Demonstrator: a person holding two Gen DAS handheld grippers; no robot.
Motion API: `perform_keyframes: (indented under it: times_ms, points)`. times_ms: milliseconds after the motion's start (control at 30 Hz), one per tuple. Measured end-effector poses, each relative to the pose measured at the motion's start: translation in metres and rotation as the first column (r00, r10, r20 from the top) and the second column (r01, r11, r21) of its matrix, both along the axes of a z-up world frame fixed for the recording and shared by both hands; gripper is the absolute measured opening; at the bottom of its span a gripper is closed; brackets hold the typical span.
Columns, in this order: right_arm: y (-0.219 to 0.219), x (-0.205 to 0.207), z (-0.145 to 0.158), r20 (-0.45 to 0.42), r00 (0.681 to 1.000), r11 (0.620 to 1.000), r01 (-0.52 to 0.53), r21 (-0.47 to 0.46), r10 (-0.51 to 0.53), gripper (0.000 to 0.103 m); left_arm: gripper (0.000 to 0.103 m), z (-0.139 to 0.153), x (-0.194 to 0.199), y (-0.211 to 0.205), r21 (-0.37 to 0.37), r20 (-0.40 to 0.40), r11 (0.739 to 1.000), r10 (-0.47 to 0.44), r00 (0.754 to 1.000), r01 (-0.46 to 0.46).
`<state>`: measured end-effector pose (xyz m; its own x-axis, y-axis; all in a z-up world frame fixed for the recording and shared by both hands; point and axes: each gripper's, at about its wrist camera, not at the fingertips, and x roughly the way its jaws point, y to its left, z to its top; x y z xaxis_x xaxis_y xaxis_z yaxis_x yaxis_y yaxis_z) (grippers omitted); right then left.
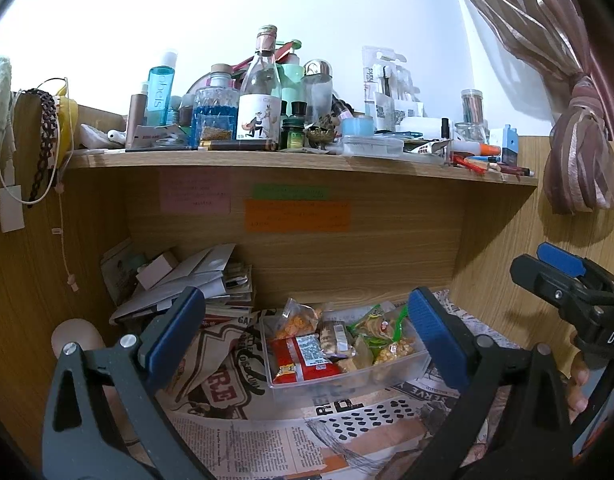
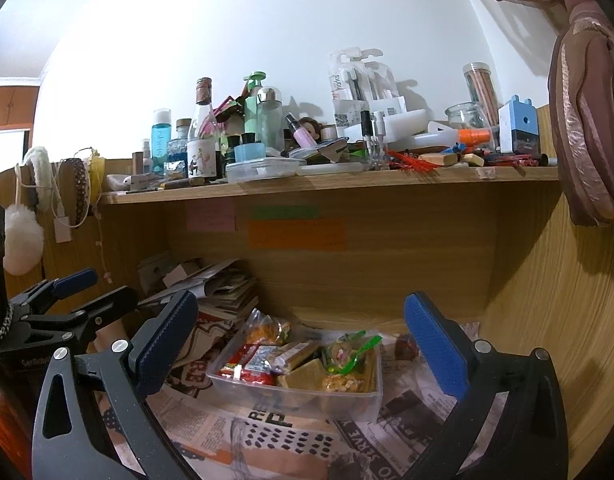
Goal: Organize snacks
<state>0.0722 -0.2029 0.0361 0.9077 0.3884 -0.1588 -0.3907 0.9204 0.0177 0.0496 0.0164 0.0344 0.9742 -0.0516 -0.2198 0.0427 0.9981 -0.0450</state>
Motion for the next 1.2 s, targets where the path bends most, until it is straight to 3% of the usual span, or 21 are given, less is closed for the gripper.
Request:
perform_keyframes:
  times_ms: [1200]
  points:
    - [-0.0057, 0.002, -0.0019, -0.003, 1.0, 1.0, -0.007, 0.001, 0.007, 0.103, 0.103, 0.002, -0.0003, -0.0036, 0.005, 0.011, 1.0, -0.023, 1.0, 0.023]
